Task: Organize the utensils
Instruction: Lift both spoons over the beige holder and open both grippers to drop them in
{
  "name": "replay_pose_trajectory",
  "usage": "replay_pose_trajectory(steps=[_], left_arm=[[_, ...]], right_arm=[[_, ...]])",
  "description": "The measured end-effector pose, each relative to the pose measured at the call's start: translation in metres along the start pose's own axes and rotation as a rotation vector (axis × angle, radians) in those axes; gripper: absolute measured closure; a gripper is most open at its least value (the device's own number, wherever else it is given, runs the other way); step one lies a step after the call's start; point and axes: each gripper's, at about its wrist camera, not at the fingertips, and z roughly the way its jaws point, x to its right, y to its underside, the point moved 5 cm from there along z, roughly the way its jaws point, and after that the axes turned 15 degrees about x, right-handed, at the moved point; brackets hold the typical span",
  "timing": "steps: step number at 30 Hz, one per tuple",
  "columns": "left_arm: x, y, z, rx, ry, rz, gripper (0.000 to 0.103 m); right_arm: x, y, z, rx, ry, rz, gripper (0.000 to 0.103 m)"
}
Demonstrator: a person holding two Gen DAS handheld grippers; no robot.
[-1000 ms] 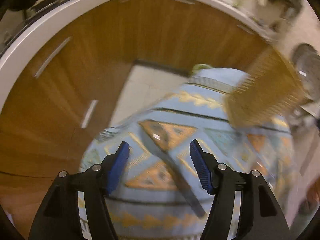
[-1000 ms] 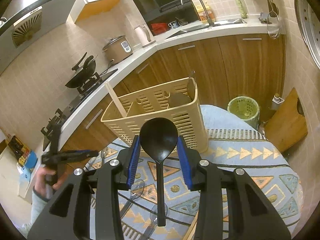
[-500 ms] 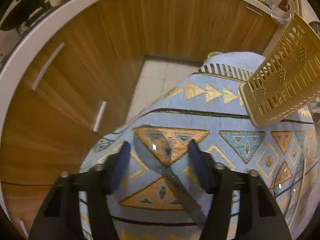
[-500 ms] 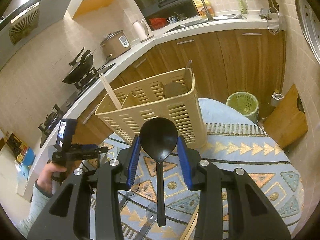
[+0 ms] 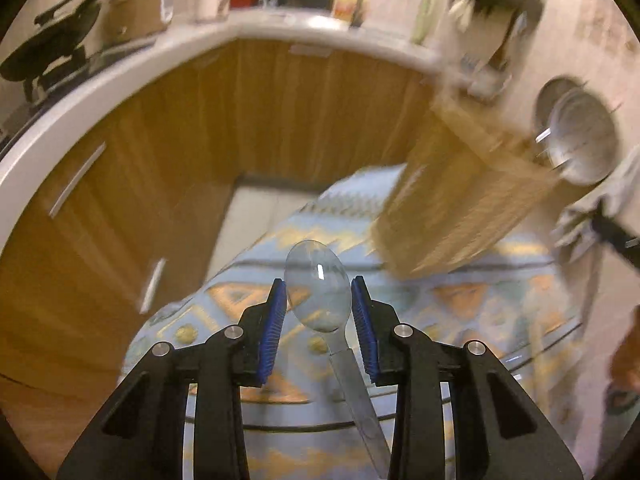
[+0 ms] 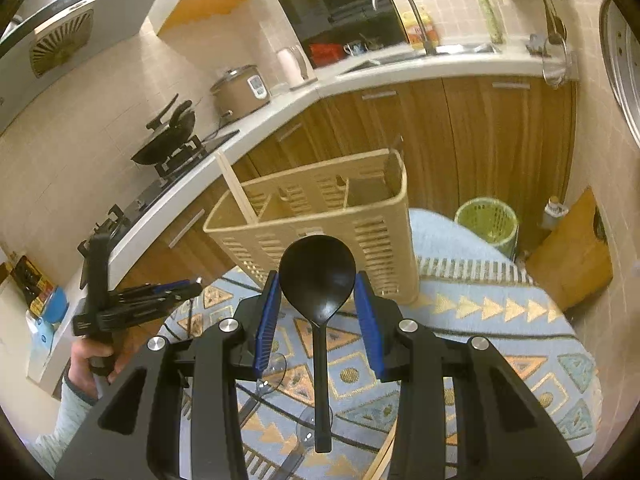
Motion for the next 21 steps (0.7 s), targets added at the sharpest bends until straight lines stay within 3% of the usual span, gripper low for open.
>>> replay_pose_trajectory(steps=[5, 10, 15, 21], left_arm=[[0.033, -0.027, -0.038, 0.244, 0.132, -0.058, 0.072], [0.067, -0.057, -0.065, 0.404, 0.155, -0.012, 0.072], [0.099, -0.107, -0.087, 0.617, 0.099, 0.046, 0.072], [0.139, -0.138, -0.084, 0.813, -0.043, 0.154, 0.072]], right_arm=[[-0.012, -0.009, -0.003, 0.034, -0.029, -0.007, 0.069], [-0.024, -0.029, -0.01, 0.112, -0.028, -0.053, 0.069], [-0.043, -0.07, -0.009, 0.238, -0.026, -0.102, 0.069], [-0.055, -0.11, -0.001, 0.45, 0.141, -0.27, 0.069]])
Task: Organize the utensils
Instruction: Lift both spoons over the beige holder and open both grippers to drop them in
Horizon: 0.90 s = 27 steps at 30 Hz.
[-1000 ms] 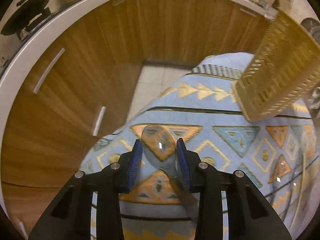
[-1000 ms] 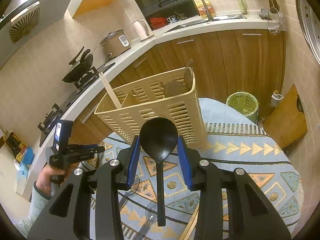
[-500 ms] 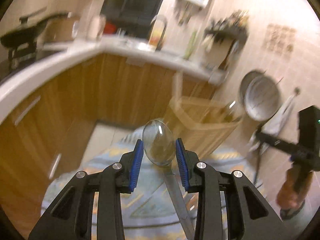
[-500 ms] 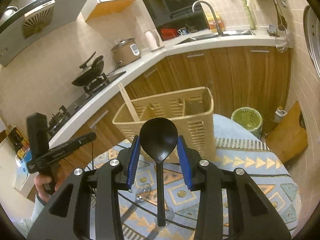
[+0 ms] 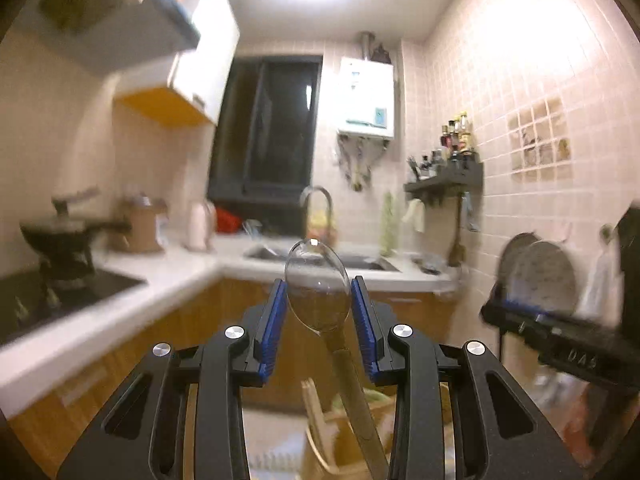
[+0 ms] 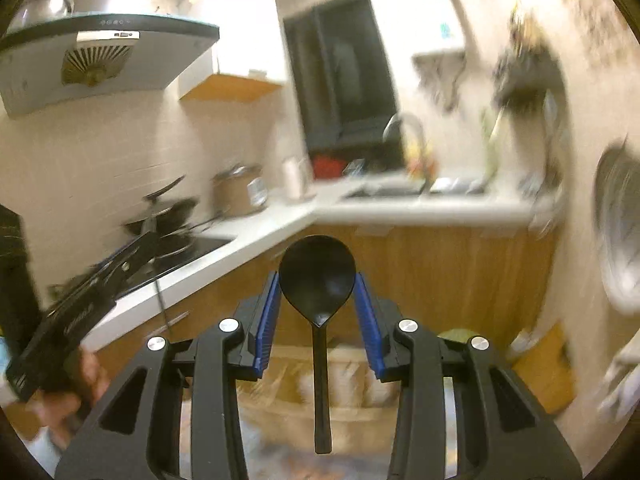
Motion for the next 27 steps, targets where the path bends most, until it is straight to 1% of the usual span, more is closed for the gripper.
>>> replay_pose_trajectory(steps=[2, 4, 6, 8, 10, 14, 18, 22, 27], left_arm=[[0.011, 0.008, 0.009, 0.015, -0.017, 0.055, 0.072], [0.013, 0.016, 0.016, 0.025, -0.033, 0.083, 0.072], [0.014, 0.028, 0.023, 0.034, -0.064, 0.112, 0.072], [0.015, 0.039, 0.028, 0.035, -0.088, 0.13, 0.072], [0.018, 0.048, 0.031, 0.032, -0.093, 0.15, 0.072], [0.021, 0.059, 0.03, 0.031, -0.09, 0.189, 0.072], [0.024, 0.068, 0.032, 0.013, -0.089, 0.185, 0.072], [0.025, 0.08, 0.03, -0.012, -0.084, 0.189, 0.072], [0.021, 0.087, 0.024, -0.037, -0.047, 0.167, 0.07]], right_arm=[[0.003, 0.004, 0.013, 0.022, 0.05, -0.041, 0.069], [0.009, 0.013, 0.024, 0.039, 0.104, -0.073, 0.069], [0.017, 0.027, 0.036, 0.029, 0.129, -0.056, 0.069], [0.027, 0.038, 0.046, 0.005, 0.137, -0.009, 0.069], [0.033, 0.045, 0.054, -0.011, 0.142, 0.028, 0.069], [0.044, 0.054, 0.057, -0.015, 0.165, 0.037, 0.069], [0.049, 0.063, 0.055, -0.017, 0.164, 0.068, 0.069], [0.046, 0.071, 0.057, -0.019, 0.158, 0.069, 0.069], [0.043, 0.08, 0.047, -0.024, 0.157, 0.044, 0.068]])
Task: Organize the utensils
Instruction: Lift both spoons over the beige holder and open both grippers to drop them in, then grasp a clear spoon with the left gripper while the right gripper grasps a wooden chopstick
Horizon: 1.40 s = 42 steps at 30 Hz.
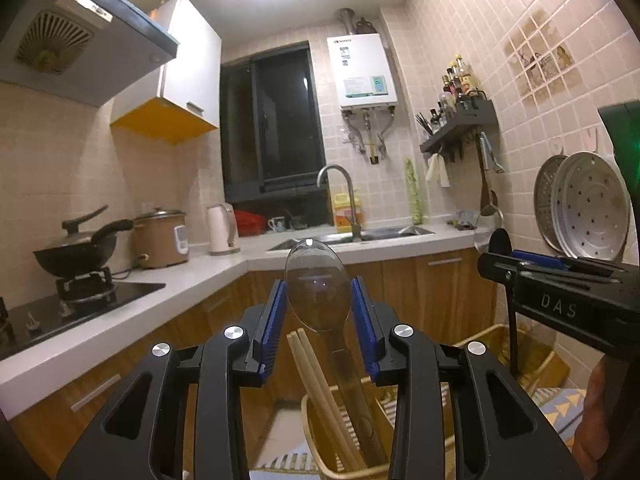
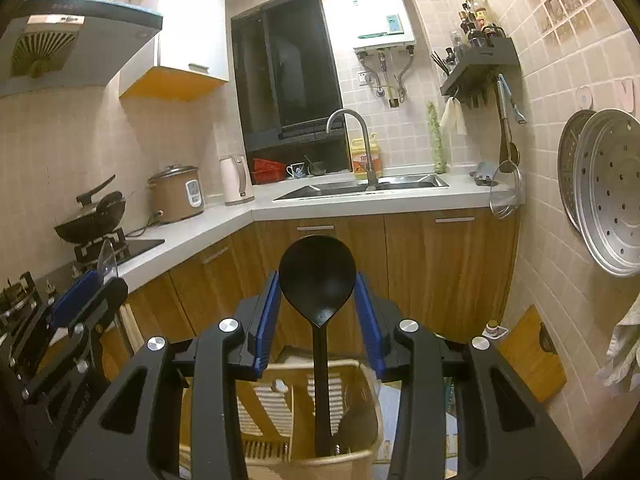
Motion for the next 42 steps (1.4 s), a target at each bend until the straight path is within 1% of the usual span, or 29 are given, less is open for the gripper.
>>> replay_pose_trajectory(steps=[1, 2, 3, 4, 5, 7, 9, 10, 12, 13, 15, 17, 18, 19, 22, 24, 25, 26, 28, 30, 33, 35, 36, 38, 42], left_arm=[[-0.002, 0.0, -0.003, -0.006, 0.018, -0.016, 0.069], [-0.004, -0.001, -0.006, -0.01, 0.032, -0.03, 0.068], [-0.006, -0.002, -0.008, -0.015, 0.039, -0.038, 0.064], [-0.007, -0.004, -0.01, -0.018, 0.047, -0.041, 0.059], [-0.009, -0.007, -0.014, -0.024, 0.058, -0.047, 0.057], [-0.015, -0.016, -0.024, -0.031, 0.062, -0.057, 0.057], [-0.022, -0.029, -0.036, -0.033, 0.078, -0.077, 0.057], [-0.026, -0.037, -0.043, -0.044, 0.093, -0.093, 0.054], [-0.032, -0.047, -0.053, -0.079, 0.124, -0.12, 0.051], [-0.034, -0.051, -0.058, -0.106, 0.142, -0.131, 0.051], [-0.034, -0.053, -0.069, -0.198, 0.202, -0.149, 0.051], [-0.03, -0.043, -0.079, -0.326, 0.266, -0.157, 0.051], [-0.029, -0.037, -0.082, -0.369, 0.282, -0.159, 0.051], [-0.027, -0.029, -0.086, -0.417, 0.298, -0.16, 0.051], [-0.02, 0.006, -0.094, -0.589, 0.347, -0.164, 0.051], [-0.015, 0.03, -0.098, -0.678, 0.372, -0.147, 0.051], [-0.013, 0.038, -0.099, -0.705, 0.374, -0.137, 0.051], [-0.011, 0.054, -0.099, -0.759, 0.377, -0.121, 0.051], [-0.008, 0.076, -0.099, -0.839, 0.396, -0.119, 0.051], [-0.005, 0.092, -0.1, -0.889, 0.418, -0.113, 0.051], [0.002, 0.113, -0.101, -0.94, 0.443, -0.087, 0.051], [0.007, 0.125, -0.102, -0.96, 0.454, -0.069, 0.051], [0.008, 0.129, -0.101, -0.967, 0.457, -0.063, 0.051], [0.014, 0.135, -0.1, -0.977, 0.469, -0.057, 0.051], [0.02, 0.143, -0.104, -0.978, 0.482, -0.034, 0.051]], right_arm=[[0.001, 0.0, -0.005, -0.016, -0.02, 0.005, 0.063], [0.002, -0.001, -0.009, -0.024, -0.035, 0.015, 0.047], [0.003, -0.004, -0.013, -0.021, -0.041, 0.025, 0.04], [0.007, -0.011, -0.021, -0.007, -0.045, 0.035, 0.029], [0.009, -0.017, -0.028, -0.002, -0.052, 0.036, 0.028], [0.012, -0.029, -0.04, -0.017, -0.067, 0.038, 0.029], [0.015, -0.039, -0.056, -0.024, -0.06, 0.043, 0.028], [0.015, -0.044, -0.065, -0.043, -0.047, 0.028, 0.028], [0.012, -0.049, -0.078, -0.102, -0.062, 0.0, 0.028], [0.009, -0.047, -0.087, -0.16, -0.065, -0.022, 0.028], [0.008, -0.04, -0.097, -0.243, -0.055, -0.049, 0.028], [0.006, -0.019, -0.106, -0.391, -0.042, -0.074, 0.028], [0.007, -0.01, -0.108, -0.447, -0.033, -0.081, 0.028], [0.008, 0.01, -0.113, -0.552, -0.02, -0.089, 0.028], [0.008, 0.046, -0.124, -0.713, -0.047, -0.054, 0.028], [0.007, 0.061, -0.131, -0.769, -0.064, -0.031, 0.028], [0.006, 0.071, -0.135, -0.805, -0.075, -0.01, 0.028], [0.005, 0.079, -0.139, -0.842, -0.089, 0.018, 0.028], [0.004, 0.095, -0.142, -0.902, -0.098, 0.061, 0.028], [0.0, 0.109, -0.146, -0.935, -0.109, 0.085, 0.028], [-0.005, 0.123, -0.146, -0.963, -0.101, 0.099, 0.029], [-0.005, 0.129, -0.146, -0.976, -0.088, 0.117, 0.035], [-0.001, 0.132, -0.146, -0.981, -0.073, 0.128, 0.037], [0.006, 0.135, -0.145, -0.983, -0.05, 0.126, 0.048], [0.025, 0.145, -0.146, -1.01, 0.004, 0.105, 0.063]])
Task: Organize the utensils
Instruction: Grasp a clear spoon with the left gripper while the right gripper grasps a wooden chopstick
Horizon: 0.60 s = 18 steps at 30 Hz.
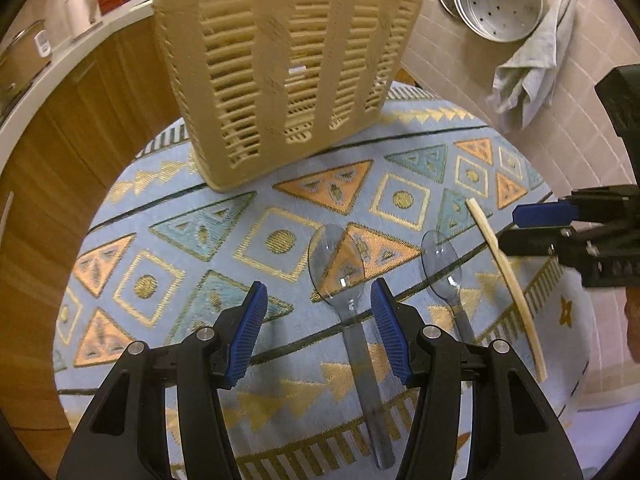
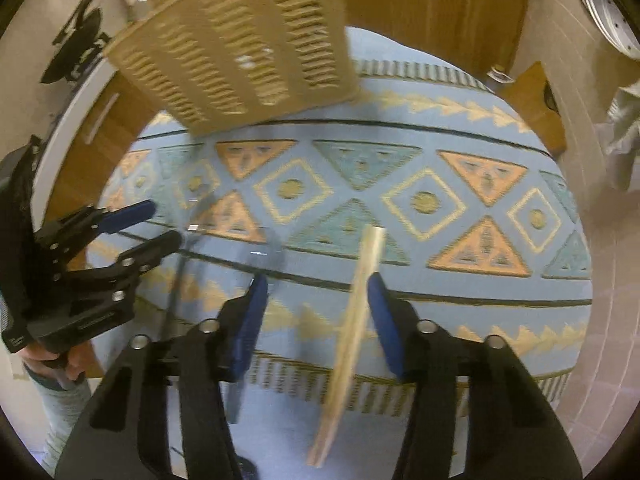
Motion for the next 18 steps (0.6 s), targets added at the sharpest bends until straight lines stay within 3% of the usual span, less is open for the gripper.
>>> replay_pose_trajectory(steps=[3, 13, 18], left_arm=[[0.002, 0.004, 0.005, -0.004, -0.012, 0.015, 0.051], [0.002, 0.008, 0.015, -0.012, -0.001, -0.003, 0.051], [0.002, 0.009, 0.016, -0.009, 0.0, -0.005, 0.051]], right_arm=[[0.009, 0.007, 0.007, -0.025, 0.024, -0.007, 0.072], [0.016, 0.012, 0.011, -0.018, 0.063, -0.054, 0.084], [0.02, 0.016, 0.016, -0.031, 0.062, -0.057, 0.085]])
